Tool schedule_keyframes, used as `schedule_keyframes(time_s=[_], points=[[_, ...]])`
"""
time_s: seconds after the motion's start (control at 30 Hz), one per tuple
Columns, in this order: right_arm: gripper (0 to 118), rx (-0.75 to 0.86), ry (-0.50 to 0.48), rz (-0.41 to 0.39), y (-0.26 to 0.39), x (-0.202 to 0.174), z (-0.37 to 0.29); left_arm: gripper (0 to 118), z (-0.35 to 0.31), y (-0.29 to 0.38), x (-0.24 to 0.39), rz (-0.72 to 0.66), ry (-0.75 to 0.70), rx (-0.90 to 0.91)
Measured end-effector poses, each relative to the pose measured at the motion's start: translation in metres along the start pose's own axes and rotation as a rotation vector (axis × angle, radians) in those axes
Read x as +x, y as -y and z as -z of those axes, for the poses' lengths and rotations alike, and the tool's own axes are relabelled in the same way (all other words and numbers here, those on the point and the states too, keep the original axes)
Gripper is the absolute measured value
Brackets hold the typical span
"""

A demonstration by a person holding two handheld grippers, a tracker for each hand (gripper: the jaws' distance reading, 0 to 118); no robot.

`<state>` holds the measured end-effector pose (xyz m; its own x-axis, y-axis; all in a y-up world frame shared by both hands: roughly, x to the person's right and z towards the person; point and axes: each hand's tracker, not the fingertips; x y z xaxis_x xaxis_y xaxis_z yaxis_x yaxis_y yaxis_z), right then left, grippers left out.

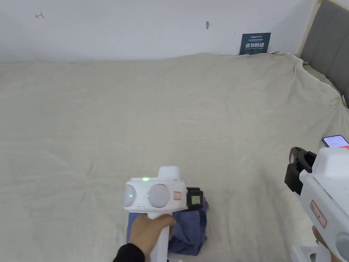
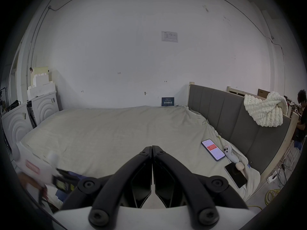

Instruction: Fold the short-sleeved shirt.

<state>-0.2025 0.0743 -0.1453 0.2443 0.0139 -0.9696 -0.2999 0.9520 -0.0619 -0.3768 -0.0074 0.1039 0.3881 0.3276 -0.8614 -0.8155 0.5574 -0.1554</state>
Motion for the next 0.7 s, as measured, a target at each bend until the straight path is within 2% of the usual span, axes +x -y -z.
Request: schedule_keyframes(time_s=[0.13, 0.23, 0.27, 0.3, 0.33, 0.37, 0.4, 0.7], points=[[0, 0.011, 0.0, 0.001, -0.003, -0.001, -0.002, 79, -0.029, -0.016, -0.023, 0.028, -0.087, 0.109], [0, 0.014, -0.003, 0.005, -0.004, -0.001, -0.002, 65, -0.039, -0.014, -0.033, 0.073, -0.2, 0.151], [0, 0.014, -0.005, 0.005, -0.004, -0.002, -0.002, 65, -0.039, -0.012, -0.038, 0.084, -0.209, 0.167], [0, 0.014, -0.005, 0.004, -0.004, -0.002, -0.002, 37, -0.037, -0.008, -0.043, 0.104, -0.198, 0.2], [0, 0.013, -0.005, 0.002, -0.004, -0.002, -0.002, 16, -0.034, -0.004, -0.048, 0.119, -0.185, 0.223], [0, 0.011, -0.007, 0.001, -0.004, -0.002, -0.002, 5, -0.025, 0.003, -0.053, 0.14, -0.18, 0.24], [0, 0.009, -0.008, 0.002, -0.003, -0.002, -0.002, 0, -0.02, 0.01, -0.054, 0.155, -0.196, 0.242], [0, -0.009, 0.008, 0.011, 0.005, 0.008, -0.003, 0, 0.049, 0.077, -0.026, 0.335, -0.302, 0.199]])
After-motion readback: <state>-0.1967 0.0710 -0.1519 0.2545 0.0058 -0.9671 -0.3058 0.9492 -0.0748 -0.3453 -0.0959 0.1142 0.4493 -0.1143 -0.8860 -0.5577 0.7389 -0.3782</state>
